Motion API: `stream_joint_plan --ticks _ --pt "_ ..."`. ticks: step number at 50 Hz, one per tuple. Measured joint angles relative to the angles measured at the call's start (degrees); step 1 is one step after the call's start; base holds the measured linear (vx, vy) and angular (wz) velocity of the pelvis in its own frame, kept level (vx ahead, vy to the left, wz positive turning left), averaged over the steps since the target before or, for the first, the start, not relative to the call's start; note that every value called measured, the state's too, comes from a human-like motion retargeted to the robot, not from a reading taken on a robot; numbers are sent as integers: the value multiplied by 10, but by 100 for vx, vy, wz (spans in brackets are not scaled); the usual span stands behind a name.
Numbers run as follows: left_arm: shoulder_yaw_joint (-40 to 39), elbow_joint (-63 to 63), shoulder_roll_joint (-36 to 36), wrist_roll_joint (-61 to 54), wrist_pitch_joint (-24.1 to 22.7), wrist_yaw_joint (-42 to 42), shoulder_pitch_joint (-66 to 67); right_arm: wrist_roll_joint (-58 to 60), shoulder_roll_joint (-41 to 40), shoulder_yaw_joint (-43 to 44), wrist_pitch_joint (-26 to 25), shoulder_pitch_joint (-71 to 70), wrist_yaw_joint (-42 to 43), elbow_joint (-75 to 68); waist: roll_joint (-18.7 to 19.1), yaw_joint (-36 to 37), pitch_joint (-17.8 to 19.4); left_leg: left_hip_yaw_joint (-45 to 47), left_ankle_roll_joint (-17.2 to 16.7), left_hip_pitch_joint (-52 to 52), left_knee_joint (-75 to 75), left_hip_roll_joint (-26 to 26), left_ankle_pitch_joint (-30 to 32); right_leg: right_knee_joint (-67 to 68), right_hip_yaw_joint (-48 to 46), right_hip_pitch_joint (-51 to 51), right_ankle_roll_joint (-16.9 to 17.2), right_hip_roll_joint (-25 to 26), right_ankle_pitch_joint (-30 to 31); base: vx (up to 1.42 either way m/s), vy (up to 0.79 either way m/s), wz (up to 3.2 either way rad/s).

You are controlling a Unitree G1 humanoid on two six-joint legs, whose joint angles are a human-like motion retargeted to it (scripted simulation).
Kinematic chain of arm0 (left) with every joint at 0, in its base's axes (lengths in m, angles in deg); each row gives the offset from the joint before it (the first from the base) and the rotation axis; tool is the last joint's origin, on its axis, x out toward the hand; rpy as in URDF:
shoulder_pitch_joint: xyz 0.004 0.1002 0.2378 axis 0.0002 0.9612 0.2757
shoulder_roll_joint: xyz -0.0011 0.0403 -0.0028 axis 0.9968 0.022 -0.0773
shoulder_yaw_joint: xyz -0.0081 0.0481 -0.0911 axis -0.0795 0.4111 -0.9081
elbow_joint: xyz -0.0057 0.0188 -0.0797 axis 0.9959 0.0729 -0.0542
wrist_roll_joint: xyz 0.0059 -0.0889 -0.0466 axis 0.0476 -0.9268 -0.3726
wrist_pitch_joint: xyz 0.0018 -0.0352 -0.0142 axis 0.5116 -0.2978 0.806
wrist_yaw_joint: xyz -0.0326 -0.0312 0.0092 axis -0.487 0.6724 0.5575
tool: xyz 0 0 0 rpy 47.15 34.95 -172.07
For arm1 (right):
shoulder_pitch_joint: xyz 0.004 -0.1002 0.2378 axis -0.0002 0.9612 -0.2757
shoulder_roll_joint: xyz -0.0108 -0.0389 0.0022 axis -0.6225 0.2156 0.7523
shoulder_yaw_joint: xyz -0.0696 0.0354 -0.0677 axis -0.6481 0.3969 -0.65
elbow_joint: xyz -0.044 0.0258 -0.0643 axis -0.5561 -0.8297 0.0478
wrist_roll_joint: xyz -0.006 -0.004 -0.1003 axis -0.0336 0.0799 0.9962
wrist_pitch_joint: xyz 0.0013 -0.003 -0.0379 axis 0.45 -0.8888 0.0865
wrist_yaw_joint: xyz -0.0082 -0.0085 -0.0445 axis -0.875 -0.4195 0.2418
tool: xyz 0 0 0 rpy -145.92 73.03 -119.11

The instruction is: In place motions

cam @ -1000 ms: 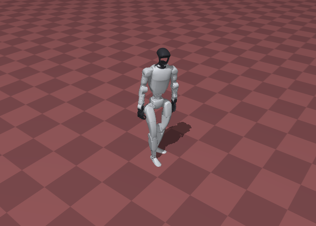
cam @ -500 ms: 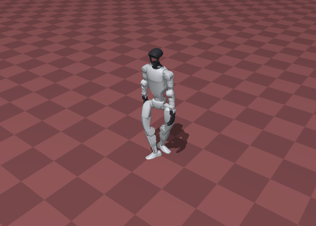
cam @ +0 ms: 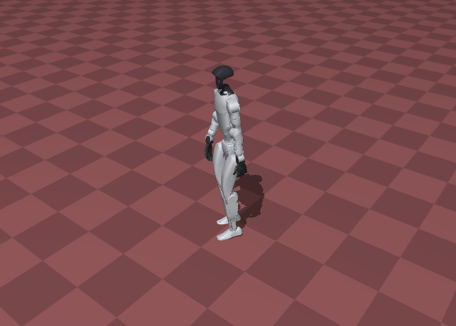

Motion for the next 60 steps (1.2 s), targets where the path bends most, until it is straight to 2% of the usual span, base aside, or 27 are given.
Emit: stream_joint_plan --ticks 2,4,7,10,15,21,28,31,34,41,45,48,51,53,55,57,58,60 --pt "8 -4 1 7 1 -2 7 -11 -1 5 -1 9 2 -12 6 2 -1 9 -16 15 -31 14 44 11 18 11 1 11 -8 41 4 -78" --pt "6 -10 1 13 3 -9 13 -14 -3 11 -7 15 4 -39 10 -23 -11 71 -13 23 -11 32 14 19 14 15 3 8 -14 37 3 -14" --pt "-7 -14 2 9 4 -11 3 -22 -6 32 -22 20 21 -88 14 -41 -12 86 -6 48 -41 31 27 19 18 29 -1 14 -18 18 4 -46" --pt "-7 -21 6 -1 0 -8 -12 -54 2 57 -21 25 33 -146 10 -28 1 111 0 82 -70 26 35 21 37 47 6 12 -19 18 6 -64" --pt "12 -39 10 -6 -11 -7 -13 -26 22 95 -46 57 17 -209 11 -17 -39 127 9 89 -105 16 43 34 42 25 17 4 -29 25 2 -21" --pt "28 -18 23 -10 -16 -3 -39 -20 28 94 -45 55 31 -185 7 -30 2 177 16 107 -107 16 34 44 88 15 21 11 -17 -10 4 -75" --pt "13 6 27 3 -14 9 -16 -10 8 52 -28 25 19 -105 1 -57 10 305 6 115 -130 36 13 49 189 -38 34 47 8 -32 7 -177" --pt "5 26 27 9 -5 9 -18 -3 0 29 -19 10 18 -76 -2 -83 22 357 -1 118 -134 45 6 47 199 -55 38 52 6 -41 12 -168" --pt "5 37 26 15 4 9 -22 6 0 11 -13 2 17 -64 -1 -101 28 410 -8 120 -137 55 -2 47 153 -71 24 41 -16 -36 16 -167" --pt "12 -1 6 6 0 2 -26 3 14 25 -27 5 30 -103 4 -80 24 534 -27 133 -142 73 -29 51 -79 -81 15 -39 -88 -24 12 -189" --pt "12 -18 1 -7 -5 -5 -30 -30 19 54 -36 12 38 -142 7 -71 23 582 -32 143 -138 80 -42 60 -141 -78 28 -70 -108 -17 7 -161" --pt "12 -19 5 -7 -5 -6 -37 -56 22 73 -39 19 45 -168 9 -76 22 605 -36 150 -132 84 -48 57 -196 -63 49 -95 -113 -17 2 -121" --pt "11 -16 12 -2 -4 -5 -40 -70 23 87 -41 31 53 -190 7 -81 14 626 -43 158 -125 85 -52 33 -276 -34 70 -115 -90 -12 -5 -100" --pt "9 -12 16 0 -3 -3 -40 -73 22 94 -43 40 56 -203 1 -84 8 636 -48 166 -123 78 -54 -5 -329 -12 81 -125 -33 -8 -7 -82" --pt "8 -8 18 0 -3 -2 -40 -72 21 100 -45 48 57 -214 -6 -81 3 648 -54 176 -123 72 -53 -43 -306 -8 72 -116 41 -11 -12 -80" --pt "9 -2 17 -4 -2 0 -37 -69 19 105 -46 55 57 -220 -3 -82 -3 657 -60 183 -121 75 -49 -59 -275 -8 62 -105 40 -12 -16 -57" --pt "11 0 16 -8 -2 0 -35 -66 18 106 -47 59 57 -221 -1 -89 -5 658 -63 186 -119 77 -46 -68 -300 -2 65 -106 47 -13 -14 -31" --pt "10 4 13 -13 -2 -1 -31 -60 15 106 -47 63 58 -217 1 -99 -7 665 -68 194 -113 82 -42 -79 -284 5 63 -96 50 -17 -12 -35"
